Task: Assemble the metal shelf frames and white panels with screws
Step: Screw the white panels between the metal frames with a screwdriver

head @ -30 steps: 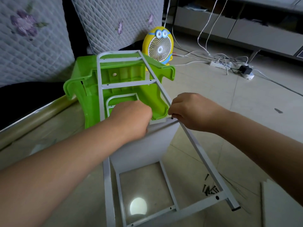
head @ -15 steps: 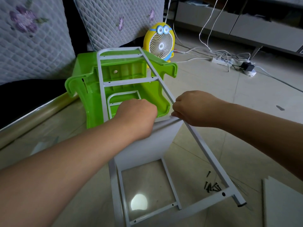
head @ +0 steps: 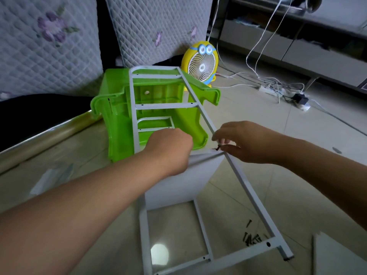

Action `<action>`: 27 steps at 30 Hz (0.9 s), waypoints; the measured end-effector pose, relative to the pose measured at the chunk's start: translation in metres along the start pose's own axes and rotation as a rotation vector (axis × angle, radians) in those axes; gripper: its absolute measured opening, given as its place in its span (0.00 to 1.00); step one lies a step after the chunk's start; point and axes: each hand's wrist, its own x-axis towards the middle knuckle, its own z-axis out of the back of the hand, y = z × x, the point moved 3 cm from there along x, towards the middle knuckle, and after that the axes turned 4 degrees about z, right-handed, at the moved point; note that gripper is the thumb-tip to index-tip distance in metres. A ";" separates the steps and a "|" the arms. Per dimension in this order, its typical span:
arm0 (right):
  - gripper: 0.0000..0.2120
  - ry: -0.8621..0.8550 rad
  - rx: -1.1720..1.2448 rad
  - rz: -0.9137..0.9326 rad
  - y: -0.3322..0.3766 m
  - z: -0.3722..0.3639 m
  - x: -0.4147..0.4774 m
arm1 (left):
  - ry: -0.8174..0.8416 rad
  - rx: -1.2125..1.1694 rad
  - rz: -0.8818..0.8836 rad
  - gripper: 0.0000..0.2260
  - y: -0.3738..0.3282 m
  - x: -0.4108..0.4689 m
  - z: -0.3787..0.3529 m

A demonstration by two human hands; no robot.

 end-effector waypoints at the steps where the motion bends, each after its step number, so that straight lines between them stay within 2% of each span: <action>1: 0.13 -0.016 0.003 0.030 0.000 0.000 -0.001 | -0.005 -0.017 0.000 0.09 0.002 0.000 -0.001; 6: 0.08 -0.097 -0.171 0.138 0.002 -0.008 -0.001 | -0.029 -0.019 -0.016 0.08 0.001 -0.001 -0.003; 8: 0.12 -0.170 -0.269 0.184 0.003 -0.010 -0.001 | -0.031 -0.021 -0.016 0.08 0.001 -0.001 -0.003; 11: 0.14 -0.106 -0.338 0.056 0.009 -0.017 0.004 | -0.037 -0.023 -0.023 0.07 0.001 -0.001 -0.004; 14: 0.13 -0.034 -0.259 -0.138 0.008 -0.025 0.010 | -0.031 -0.031 -0.021 0.08 0.002 -0.002 -0.005; 18: 0.13 -0.005 -0.175 -0.190 0.007 -0.021 0.009 | -0.025 -0.036 -0.034 0.09 0.003 0.000 -0.003; 20: 0.13 -0.044 -0.097 -0.154 0.007 -0.012 0.002 | -0.024 -0.040 -0.038 0.09 0.004 0.000 -0.002; 23: 0.11 -0.101 -0.028 0.059 0.004 -0.010 -0.004 | -0.028 -0.039 -0.040 0.09 0.004 0.001 -0.002; 27: 0.07 -0.174 -0.124 0.228 -0.001 -0.012 -0.004 | -0.031 -0.050 -0.053 0.08 0.003 0.000 0.000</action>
